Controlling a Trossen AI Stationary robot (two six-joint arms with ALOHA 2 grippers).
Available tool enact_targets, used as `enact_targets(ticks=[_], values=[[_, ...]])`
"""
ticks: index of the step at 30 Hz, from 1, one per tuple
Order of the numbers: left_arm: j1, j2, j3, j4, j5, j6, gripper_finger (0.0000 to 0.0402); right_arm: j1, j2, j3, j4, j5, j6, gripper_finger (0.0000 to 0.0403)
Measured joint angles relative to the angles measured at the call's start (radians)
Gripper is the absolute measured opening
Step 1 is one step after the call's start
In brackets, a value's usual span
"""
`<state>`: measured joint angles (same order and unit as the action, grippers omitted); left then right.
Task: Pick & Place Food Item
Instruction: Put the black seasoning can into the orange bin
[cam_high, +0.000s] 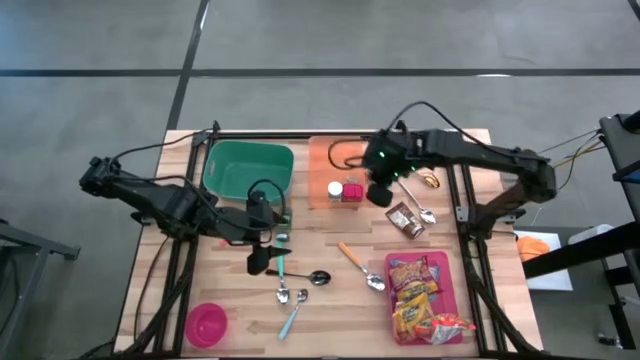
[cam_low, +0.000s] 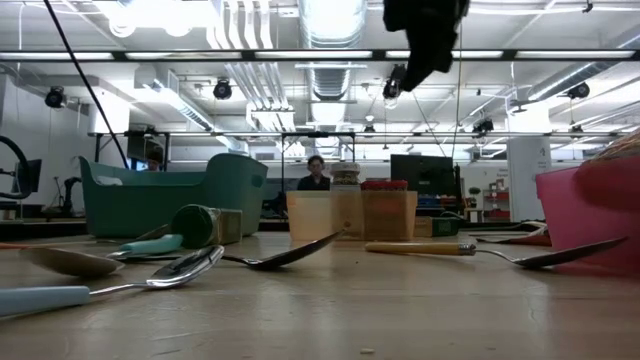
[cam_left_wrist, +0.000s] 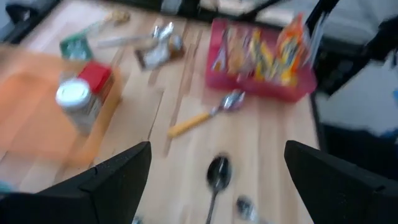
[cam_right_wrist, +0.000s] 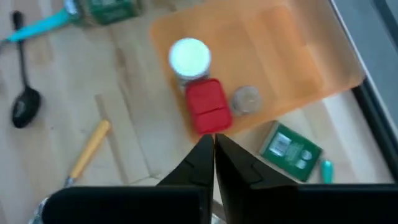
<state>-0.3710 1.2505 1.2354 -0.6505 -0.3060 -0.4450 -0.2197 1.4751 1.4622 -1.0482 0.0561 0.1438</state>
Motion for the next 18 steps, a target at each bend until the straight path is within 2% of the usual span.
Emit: enact_targets(ticks=[8,13,18], values=[[0.003,0.02,0.0,0.152,-0.014,0.038,0.037,0.091,-0.192,-0.278,0.272,0.001,0.037,0.0018],[0.007,0.023,0.0,0.159,-0.042,0.043,0.037,0.124,-0.284,-0.453,0.48,0.0,0.085,0.0018],[0.007,0.023,0.0,0.162,-0.046,0.045,0.037,0.128,-0.316,-0.595,0.665,-0.007,0.139,0.0018]])
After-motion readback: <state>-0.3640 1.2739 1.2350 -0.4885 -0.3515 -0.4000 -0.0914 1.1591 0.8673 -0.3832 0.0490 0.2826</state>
